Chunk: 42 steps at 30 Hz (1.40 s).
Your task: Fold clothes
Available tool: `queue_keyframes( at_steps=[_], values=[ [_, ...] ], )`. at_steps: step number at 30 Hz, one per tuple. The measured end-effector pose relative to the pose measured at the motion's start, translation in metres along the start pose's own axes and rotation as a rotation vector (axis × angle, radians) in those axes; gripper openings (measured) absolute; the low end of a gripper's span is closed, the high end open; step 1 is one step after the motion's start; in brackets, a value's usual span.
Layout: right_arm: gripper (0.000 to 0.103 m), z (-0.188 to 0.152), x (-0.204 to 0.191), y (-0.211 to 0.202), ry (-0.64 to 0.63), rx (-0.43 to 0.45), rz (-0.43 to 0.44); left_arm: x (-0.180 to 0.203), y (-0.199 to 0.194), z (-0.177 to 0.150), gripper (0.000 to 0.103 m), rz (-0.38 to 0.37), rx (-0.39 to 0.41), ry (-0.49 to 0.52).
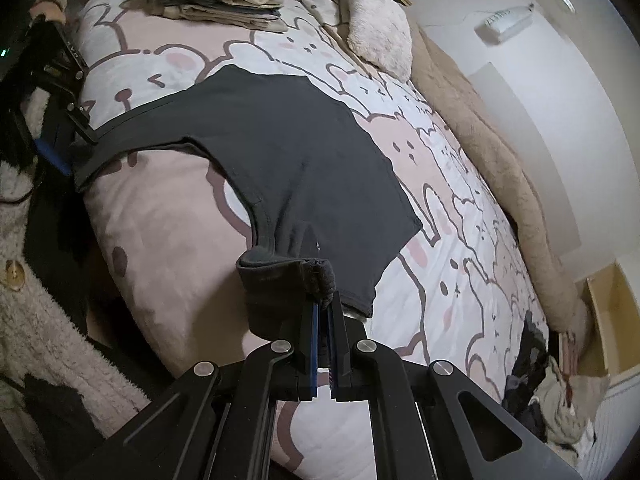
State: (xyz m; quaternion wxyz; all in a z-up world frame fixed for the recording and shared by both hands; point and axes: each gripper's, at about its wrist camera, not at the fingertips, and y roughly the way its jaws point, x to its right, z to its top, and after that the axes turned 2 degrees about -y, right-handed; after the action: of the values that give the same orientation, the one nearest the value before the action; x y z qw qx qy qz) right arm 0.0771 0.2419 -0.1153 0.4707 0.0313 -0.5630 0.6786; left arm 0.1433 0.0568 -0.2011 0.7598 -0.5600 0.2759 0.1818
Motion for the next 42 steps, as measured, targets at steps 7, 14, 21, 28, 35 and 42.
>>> queue_keyframes(
  at_steps=[7,14,21,28,35,42],
  values=[
    [0.003,0.0,0.009,-0.001,0.032,0.015,-0.034,-0.034,0.001,-0.004,0.014,-0.1,-0.027,-0.209],
    [0.003,0.017,0.039,-0.007,0.042,0.071,-0.143,-0.136,-0.025,-0.012,0.014,0.057,0.047,-0.476],
    [0.003,0.049,0.081,0.023,0.052,0.092,-0.156,-0.254,0.003,-0.025,0.014,0.12,0.084,-0.691],
    [0.003,0.088,0.138,0.1,0.159,0.079,-0.1,-0.332,0.092,-0.035,0.014,-0.022,0.023,-0.896],
    [0.003,0.108,0.171,0.195,0.246,-0.013,0.082,-0.341,0.134,-0.047,0.014,-0.166,-0.013,-0.934],
    [0.003,0.11,0.163,0.252,0.289,-0.082,0.23,-0.299,0.132,-0.076,0.051,-0.287,-0.051,-0.921]
  ],
)
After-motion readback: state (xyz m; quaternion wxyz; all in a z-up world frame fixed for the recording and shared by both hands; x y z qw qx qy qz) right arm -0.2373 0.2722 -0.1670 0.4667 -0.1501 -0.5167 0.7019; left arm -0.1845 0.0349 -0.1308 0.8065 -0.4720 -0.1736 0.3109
